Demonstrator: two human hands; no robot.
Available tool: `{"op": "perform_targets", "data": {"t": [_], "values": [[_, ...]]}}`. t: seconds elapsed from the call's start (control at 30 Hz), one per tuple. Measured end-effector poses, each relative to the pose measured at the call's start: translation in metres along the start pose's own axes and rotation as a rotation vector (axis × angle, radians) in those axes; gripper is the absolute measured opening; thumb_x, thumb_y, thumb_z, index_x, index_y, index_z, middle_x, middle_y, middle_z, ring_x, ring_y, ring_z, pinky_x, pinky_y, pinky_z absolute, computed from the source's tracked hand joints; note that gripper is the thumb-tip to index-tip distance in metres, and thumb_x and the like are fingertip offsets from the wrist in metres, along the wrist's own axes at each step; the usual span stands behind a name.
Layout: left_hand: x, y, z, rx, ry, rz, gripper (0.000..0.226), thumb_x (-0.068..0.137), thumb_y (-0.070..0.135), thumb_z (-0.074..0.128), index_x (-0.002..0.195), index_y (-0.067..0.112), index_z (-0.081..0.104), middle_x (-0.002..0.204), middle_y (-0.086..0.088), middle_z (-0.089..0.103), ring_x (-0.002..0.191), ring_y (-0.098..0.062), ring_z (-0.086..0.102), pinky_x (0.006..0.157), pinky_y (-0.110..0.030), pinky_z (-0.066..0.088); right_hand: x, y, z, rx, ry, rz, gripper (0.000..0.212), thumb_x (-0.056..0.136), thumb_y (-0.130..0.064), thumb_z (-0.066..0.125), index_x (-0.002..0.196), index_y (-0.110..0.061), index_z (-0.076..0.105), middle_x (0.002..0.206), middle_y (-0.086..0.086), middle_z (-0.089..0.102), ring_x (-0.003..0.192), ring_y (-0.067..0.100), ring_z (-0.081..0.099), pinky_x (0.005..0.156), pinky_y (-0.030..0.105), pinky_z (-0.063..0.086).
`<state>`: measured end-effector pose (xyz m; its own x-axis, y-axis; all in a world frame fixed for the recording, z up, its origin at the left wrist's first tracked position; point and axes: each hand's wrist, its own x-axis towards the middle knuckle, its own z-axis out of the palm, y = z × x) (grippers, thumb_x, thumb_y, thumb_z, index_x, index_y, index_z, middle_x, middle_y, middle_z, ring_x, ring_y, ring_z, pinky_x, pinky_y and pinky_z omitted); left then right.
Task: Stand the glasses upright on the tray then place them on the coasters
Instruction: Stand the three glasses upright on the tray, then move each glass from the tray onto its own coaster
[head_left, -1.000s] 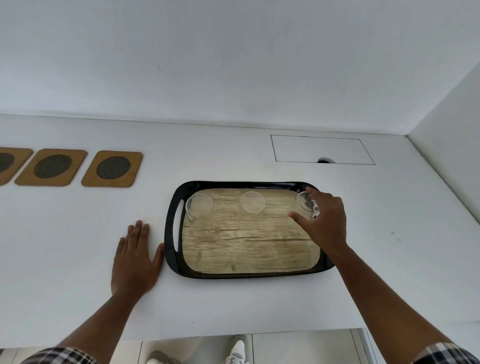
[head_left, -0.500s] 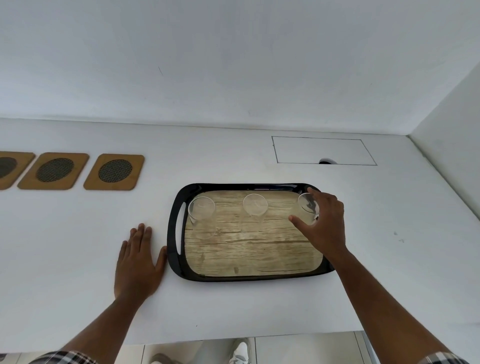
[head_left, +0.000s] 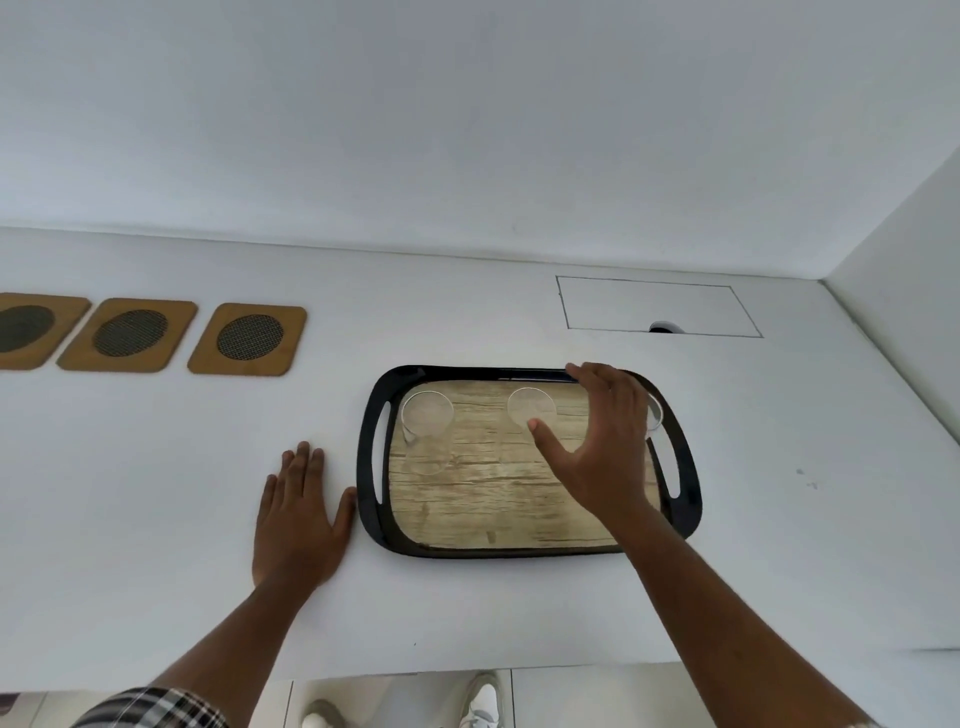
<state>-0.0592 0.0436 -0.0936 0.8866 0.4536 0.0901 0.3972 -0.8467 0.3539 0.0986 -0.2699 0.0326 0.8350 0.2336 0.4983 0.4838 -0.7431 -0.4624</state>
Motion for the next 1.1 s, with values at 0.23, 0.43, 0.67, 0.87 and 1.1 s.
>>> {"op": "perform_targets", "data": {"t": [0.23,0.43,0.67,0.87,1.1], "values": [[0.0,-0.008,-0.003,-0.03,-0.062,0.023,0.081,0.095,0.061,0.026,0.157,0.009,0.021,0.167,-0.009,0.015,0.155,-0.024,0.01,0.125,-0.042,0.012,-0.008,-0.078,0.028,0.182,-0.057,-0.039,0.061,0.084,-0.043,0.078,0.135,-0.018,0.058,0.135,0.0,0.053,0.129,0.019,0.046,0.111,0.031,0.037],[0.01,-0.033,-0.014,-0.137,-0.105,0.046,0.082,0.098,0.049,0.048,0.158,0.005,0.012,0.169,-0.006,0.005,0.155,-0.023,0.001,0.124,-0.036,0.005,-0.013,-0.124,0.061,0.378,-0.162,0.162,0.054,0.083,-0.04,0.078,0.131,-0.027,0.056,0.128,-0.011,0.052,0.121,0.01,0.053,0.104,0.036,0.049],[0.034,-0.105,-0.047,-0.066,-0.104,0.088,0.079,0.099,0.046,0.048,0.157,0.004,0.015,0.168,-0.01,0.009,0.155,-0.026,0.005,0.124,-0.039,0.009,-0.024,-0.133,0.091,0.291,-0.207,0.3,0.075,0.076,-0.033,0.086,0.14,-0.025,0.048,0.137,-0.005,0.048,0.127,0.017,0.052,0.106,0.043,0.049],[0.036,-0.156,-0.055,-0.073,-0.158,0.123,0.078,0.099,0.049,0.045,0.157,0.005,0.017,0.169,-0.008,0.007,0.155,-0.024,0.005,0.124,-0.038,0.007,-0.028,-0.144,0.102,0.289,-0.16,0.418,0.089,0.078,-0.028,0.088,0.151,-0.02,0.038,0.147,0.002,0.047,0.128,0.014,0.053,0.103,0.032,0.046],[0.028,-0.164,-0.054,0.005,-0.142,0.215,0.082,0.096,0.061,0.018,0.159,0.009,0.014,0.168,-0.001,0.005,0.155,-0.016,-0.003,0.125,-0.038,0.005,-0.025,-0.15,0.102,0.294,-0.115,0.429,0.085,0.077,-0.022,0.088,0.148,-0.016,0.042,0.142,0.0,0.058,0.13,0.009,0.055,0.106,0.03,0.045]]}}
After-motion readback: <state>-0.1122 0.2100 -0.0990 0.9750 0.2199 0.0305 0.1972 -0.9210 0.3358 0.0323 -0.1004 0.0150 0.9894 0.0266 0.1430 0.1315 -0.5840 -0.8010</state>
